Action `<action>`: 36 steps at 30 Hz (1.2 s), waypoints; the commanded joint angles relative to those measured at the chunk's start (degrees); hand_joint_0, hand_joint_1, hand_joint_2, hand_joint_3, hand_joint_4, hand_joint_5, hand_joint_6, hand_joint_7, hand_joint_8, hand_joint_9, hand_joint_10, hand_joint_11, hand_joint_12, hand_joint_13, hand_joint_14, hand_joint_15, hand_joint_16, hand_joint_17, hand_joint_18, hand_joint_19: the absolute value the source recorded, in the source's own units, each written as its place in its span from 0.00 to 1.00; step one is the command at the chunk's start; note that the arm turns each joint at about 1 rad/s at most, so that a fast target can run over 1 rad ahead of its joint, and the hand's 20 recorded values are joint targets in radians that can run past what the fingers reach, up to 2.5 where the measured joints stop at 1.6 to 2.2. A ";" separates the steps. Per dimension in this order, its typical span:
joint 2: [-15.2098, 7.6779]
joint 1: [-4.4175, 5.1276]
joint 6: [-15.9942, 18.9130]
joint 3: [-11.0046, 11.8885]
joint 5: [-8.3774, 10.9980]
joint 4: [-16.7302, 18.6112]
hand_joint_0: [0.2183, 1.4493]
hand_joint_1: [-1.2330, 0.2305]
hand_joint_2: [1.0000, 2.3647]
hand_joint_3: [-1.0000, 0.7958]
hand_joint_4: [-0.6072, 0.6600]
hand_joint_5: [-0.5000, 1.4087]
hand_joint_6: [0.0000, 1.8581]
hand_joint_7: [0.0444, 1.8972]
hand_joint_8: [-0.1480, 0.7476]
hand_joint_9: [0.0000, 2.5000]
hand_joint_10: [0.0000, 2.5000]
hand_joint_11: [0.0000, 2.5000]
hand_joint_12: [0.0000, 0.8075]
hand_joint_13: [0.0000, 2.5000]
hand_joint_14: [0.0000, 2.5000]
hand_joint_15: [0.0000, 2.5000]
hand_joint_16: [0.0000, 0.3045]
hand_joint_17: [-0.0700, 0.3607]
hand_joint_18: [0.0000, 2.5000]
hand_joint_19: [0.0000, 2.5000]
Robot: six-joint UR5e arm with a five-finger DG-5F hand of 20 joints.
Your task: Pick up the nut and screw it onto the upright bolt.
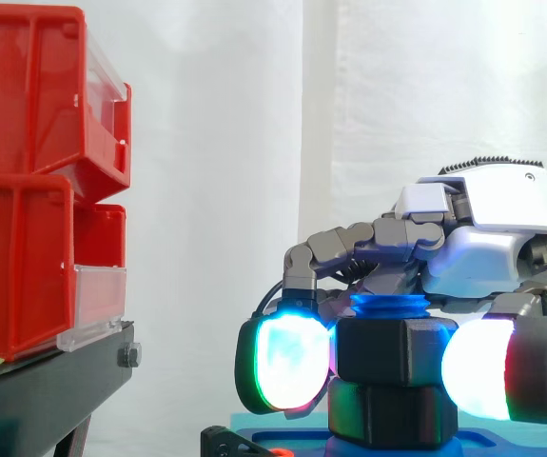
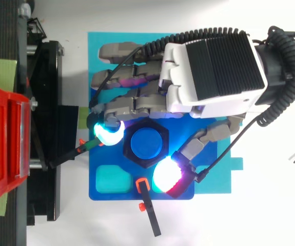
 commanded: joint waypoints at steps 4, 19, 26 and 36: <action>0.17 0.06 0.13 1.06 -0.27 0.00 0.12 0.40 0.00 0.28 0.67 0.20 0.27 0.55 0.49 0.29 0.00 0.02 0.49 0.14 0.00 0.00 0.17 0.44 0.04 0.00; 0.61 -0.20 0.04 6.15 -1.14 -8.88 0.11 0.47 0.00 0.28 0.68 0.20 0.27 0.54 0.50 0.31 0.00 0.03 0.50 0.16 0.00 0.00 0.18 0.46 0.05 0.00; 2.98 -0.38 0.56 6.24 0.96 -9.41 0.11 0.48 0.00 0.28 0.67 0.20 0.27 0.54 0.50 0.31 0.00 0.03 0.50 0.16 0.00 0.00 0.18 0.46 0.05 0.01; 7.91 -0.90 5.66 6.24 9.93 -15.21 0.12 0.48 0.00 0.28 0.67 0.20 0.27 0.54 0.50 0.33 0.00 0.03 0.50 0.17 0.00 0.00 0.19 0.46 0.06 0.01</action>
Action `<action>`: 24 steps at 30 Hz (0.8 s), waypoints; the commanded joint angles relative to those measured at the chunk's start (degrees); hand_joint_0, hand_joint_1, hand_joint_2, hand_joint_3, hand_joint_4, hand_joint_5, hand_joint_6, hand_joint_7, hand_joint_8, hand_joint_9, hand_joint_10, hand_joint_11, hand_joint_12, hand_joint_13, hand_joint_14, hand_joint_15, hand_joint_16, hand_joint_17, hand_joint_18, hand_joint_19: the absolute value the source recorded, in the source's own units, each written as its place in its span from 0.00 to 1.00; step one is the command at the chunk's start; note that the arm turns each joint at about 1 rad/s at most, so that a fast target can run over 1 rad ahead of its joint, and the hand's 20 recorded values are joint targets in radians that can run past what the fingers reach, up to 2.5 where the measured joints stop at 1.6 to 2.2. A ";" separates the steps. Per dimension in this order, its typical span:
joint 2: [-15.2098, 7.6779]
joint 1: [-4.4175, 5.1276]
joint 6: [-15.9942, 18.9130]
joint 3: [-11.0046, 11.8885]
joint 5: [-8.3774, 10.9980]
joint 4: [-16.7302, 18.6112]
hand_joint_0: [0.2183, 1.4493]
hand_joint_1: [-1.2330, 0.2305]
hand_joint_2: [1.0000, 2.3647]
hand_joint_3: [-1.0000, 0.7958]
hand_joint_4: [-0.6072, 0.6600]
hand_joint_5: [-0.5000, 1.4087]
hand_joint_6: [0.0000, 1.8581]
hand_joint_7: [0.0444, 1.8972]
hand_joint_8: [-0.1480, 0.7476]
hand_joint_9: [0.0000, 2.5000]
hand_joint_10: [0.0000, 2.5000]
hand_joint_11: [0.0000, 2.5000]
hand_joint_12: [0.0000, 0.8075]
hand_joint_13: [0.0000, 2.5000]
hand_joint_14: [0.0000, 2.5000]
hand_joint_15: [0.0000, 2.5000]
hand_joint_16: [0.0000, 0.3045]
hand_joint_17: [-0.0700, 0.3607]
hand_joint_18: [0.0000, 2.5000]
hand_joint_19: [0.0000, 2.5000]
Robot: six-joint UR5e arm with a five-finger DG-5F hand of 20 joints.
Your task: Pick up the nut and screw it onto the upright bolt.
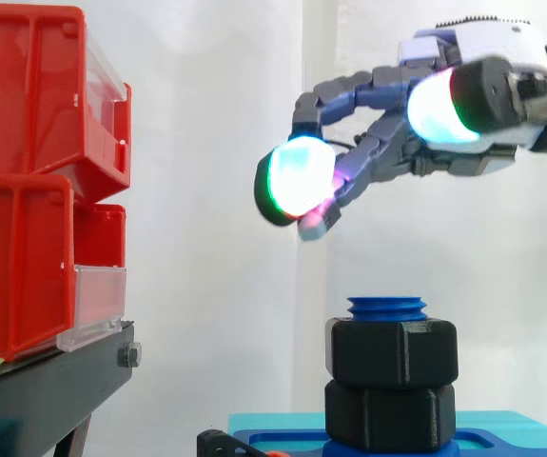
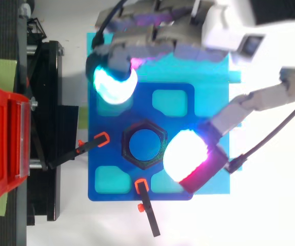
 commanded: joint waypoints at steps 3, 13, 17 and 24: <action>2.67 -0.20 3.61 -0.10 6.09 -6.43 0.12 0.49 0.00 0.28 0.67 0.21 0.27 0.54 0.50 0.34 0.00 0.04 0.49 0.18 0.00 0.00 0.18 0.46 0.07 0.01; 10.40 0.76 8.62 -9.69 13.65 -8.45 0.14 0.49 0.00 0.28 0.67 0.21 0.27 0.55 0.51 0.38 0.00 0.05 0.48 0.20 0.00 0.00 0.18 0.44 0.09 0.03; 15.94 1.99 9.32 -17.77 17.52 0.42 0.15 0.48 0.00 0.28 0.65 0.22 0.27 0.56 0.49 0.42 0.00 0.07 0.45 0.22 0.00 0.02 0.17 0.43 0.12 0.06; 22.09 3.23 12.22 -24.63 19.01 0.60 0.20 0.50 0.00 0.28 0.58 0.17 0.27 0.45 0.44 0.30 0.00 0.05 0.44 0.14 0.00 0.00 0.15 0.40 0.04 0.05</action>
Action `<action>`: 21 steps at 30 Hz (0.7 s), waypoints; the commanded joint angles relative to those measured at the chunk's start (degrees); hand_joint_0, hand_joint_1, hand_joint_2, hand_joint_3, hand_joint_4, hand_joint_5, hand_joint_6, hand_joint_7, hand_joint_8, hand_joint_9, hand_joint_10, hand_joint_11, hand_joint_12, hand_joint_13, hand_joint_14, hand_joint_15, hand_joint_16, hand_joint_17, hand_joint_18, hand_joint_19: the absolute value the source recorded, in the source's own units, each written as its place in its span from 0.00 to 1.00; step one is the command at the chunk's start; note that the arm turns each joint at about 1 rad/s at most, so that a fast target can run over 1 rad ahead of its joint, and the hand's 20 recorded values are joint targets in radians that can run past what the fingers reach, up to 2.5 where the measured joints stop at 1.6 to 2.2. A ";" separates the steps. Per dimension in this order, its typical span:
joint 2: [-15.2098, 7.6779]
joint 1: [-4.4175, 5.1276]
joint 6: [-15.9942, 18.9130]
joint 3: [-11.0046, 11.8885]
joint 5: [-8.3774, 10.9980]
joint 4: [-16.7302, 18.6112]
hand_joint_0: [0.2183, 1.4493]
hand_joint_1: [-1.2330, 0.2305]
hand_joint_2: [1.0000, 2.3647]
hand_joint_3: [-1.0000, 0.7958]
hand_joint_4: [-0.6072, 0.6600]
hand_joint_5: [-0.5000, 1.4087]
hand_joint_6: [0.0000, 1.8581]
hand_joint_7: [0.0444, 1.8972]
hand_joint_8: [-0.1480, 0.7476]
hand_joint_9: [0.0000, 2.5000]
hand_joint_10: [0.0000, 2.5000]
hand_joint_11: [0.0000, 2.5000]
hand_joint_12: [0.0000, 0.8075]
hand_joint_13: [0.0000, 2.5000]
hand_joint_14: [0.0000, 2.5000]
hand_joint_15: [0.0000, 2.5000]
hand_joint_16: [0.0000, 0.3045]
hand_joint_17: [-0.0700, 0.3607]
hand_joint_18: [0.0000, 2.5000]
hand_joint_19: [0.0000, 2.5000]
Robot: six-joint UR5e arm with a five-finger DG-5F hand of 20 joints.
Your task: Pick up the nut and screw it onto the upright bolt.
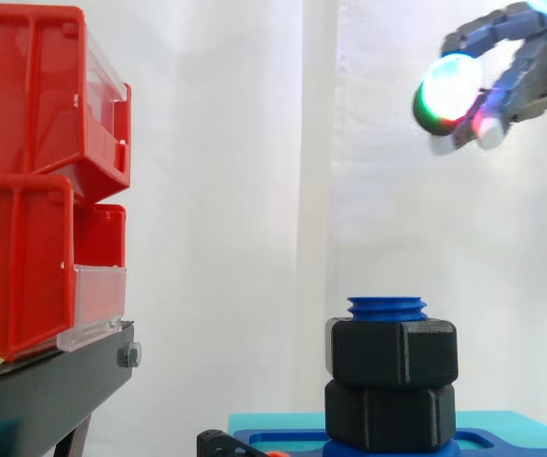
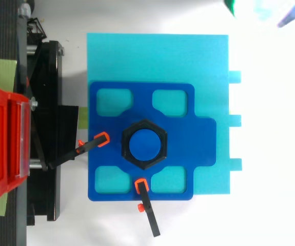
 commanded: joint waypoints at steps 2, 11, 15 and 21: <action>4.23 0.78 2.37 -6.95 2.16 -0.01 0.20 0.49 0.00 0.28 0.57 0.16 0.27 0.40 0.44 0.23 0.00 0.00 0.44 0.06 0.00 0.00 0.15 0.40 0.00 0.03; 7.92 0.69 8.78 -11.96 3.56 -2.65 0.23 0.47 0.00 0.28 0.57 0.14 0.27 0.33 0.41 0.14 0.00 0.00 0.43 0.00 0.00 0.00 0.15 0.40 0.00 0.01; 8.71 0.60 14.50 -13.98 3.04 -3.00 0.23 0.47 0.00 0.28 0.57 0.14 0.27 0.32 0.42 0.13 0.00 0.00 0.43 0.00 0.00 0.00 0.15 0.40 0.00 0.01; 8.71 0.87 26.98 -14.16 3.21 -6.43 0.23 0.47 0.00 0.28 0.56 0.14 0.27 0.31 0.41 0.11 0.00 0.00 0.43 0.00 0.00 0.00 0.15 0.41 0.00 0.01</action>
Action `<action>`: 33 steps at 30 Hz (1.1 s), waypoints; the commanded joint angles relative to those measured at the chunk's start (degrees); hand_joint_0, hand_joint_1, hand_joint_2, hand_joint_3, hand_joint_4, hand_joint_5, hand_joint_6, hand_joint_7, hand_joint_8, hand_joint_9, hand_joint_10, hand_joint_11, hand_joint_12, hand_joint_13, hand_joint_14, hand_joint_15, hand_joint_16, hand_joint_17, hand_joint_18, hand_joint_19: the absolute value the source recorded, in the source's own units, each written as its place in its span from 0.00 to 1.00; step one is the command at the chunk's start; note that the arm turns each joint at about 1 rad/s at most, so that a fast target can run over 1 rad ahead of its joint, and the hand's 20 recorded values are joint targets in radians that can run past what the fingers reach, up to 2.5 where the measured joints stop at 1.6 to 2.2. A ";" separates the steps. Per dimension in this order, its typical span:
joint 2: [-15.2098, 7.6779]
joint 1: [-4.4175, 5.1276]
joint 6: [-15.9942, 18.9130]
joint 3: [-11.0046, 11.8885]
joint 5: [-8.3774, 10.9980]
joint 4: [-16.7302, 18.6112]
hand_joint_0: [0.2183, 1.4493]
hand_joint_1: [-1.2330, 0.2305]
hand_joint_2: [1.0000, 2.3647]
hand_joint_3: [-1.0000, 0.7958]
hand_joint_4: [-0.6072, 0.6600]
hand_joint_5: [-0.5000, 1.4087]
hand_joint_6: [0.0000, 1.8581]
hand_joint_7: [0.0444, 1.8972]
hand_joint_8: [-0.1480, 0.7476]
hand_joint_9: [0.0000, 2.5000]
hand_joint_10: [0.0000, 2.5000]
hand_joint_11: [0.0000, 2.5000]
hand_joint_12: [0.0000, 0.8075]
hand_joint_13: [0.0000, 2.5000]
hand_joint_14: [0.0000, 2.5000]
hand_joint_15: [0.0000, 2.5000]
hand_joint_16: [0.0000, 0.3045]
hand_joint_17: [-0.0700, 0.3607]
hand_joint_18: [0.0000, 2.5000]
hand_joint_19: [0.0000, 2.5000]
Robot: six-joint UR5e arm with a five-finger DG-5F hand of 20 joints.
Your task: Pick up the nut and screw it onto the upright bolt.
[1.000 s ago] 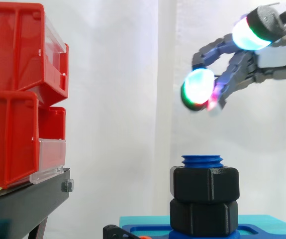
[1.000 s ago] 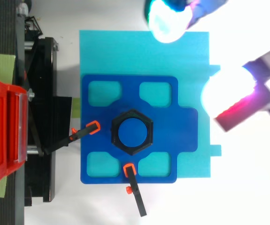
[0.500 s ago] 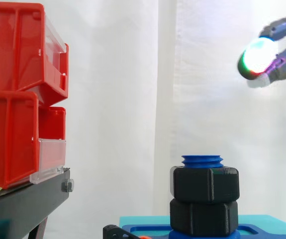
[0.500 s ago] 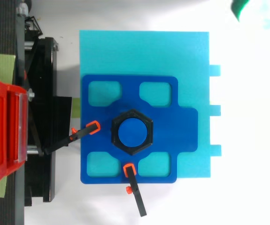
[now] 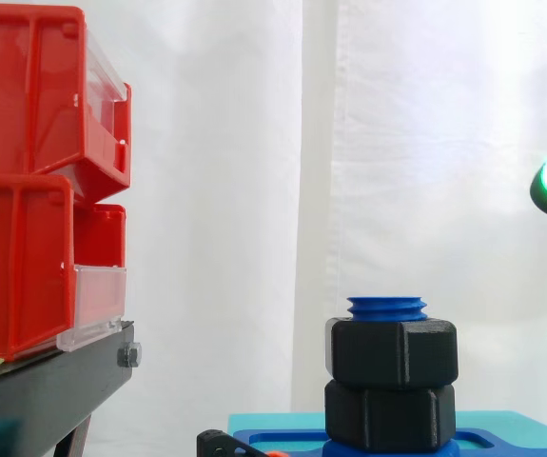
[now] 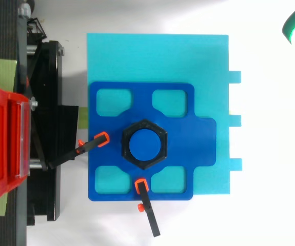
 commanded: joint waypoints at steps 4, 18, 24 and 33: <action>0.02 0.22 12.91 -0.06 1.21 -2.44 0.22 0.47 0.00 0.28 0.56 0.14 0.27 0.31 0.40 0.11 0.00 0.00 0.43 0.00 0.00 0.00 0.16 0.41 0.00 0.00; 0.11 0.22 12.56 -0.06 1.12 -2.35 0.22 0.47 0.00 0.28 0.56 0.13 0.27 0.31 0.40 0.09 0.00 0.00 0.42 0.00 0.00 0.00 0.16 0.42 0.00 0.01; 0.02 0.22 12.56 -0.06 1.12 -2.35 0.22 0.47 0.00 0.28 0.56 0.13 0.27 0.30 0.40 0.10 0.00 0.00 0.42 0.00 0.00 0.00 0.16 0.41 0.00 0.00; 0.02 0.14 12.56 -0.06 1.12 -2.35 0.22 0.47 0.00 0.28 0.54 0.13 0.27 0.30 0.39 0.10 0.00 0.00 0.42 0.00 0.00 0.00 0.16 0.41 0.00 0.00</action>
